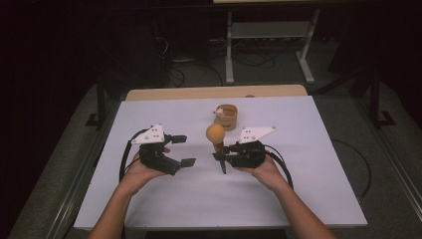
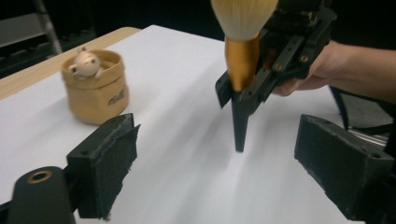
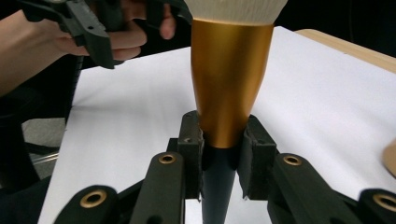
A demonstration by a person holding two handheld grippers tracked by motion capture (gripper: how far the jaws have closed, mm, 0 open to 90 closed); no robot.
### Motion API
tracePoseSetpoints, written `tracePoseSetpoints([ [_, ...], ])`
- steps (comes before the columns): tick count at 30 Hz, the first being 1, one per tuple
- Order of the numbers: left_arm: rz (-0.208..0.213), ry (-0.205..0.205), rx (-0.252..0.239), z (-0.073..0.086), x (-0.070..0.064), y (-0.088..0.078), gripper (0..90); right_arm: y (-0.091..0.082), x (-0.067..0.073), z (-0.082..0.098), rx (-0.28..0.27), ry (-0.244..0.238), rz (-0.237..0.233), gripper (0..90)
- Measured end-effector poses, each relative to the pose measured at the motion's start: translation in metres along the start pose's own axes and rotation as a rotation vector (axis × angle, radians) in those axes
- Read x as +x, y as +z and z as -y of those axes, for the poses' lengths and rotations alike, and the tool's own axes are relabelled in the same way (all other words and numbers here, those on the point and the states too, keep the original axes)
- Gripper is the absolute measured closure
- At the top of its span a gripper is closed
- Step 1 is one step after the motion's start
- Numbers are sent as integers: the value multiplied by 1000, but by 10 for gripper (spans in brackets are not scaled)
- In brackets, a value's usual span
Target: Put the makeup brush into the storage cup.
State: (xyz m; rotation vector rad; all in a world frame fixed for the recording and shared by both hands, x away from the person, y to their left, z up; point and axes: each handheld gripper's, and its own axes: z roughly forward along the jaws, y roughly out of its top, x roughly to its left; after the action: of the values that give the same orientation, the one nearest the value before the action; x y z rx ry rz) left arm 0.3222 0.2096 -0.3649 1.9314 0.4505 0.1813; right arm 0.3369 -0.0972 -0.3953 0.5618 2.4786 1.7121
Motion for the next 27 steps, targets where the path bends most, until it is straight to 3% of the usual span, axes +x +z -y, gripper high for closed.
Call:
tracePoseSetpoints([
  [17, -146, -79, -64, 40, -5, -36, 112, -11, -6, -2, -25, 20, 92, 725],
  [27, -170, -122, -58, 59, -13, -48, 111, -17, -10, -3, -41, 39, 147, 725],
])
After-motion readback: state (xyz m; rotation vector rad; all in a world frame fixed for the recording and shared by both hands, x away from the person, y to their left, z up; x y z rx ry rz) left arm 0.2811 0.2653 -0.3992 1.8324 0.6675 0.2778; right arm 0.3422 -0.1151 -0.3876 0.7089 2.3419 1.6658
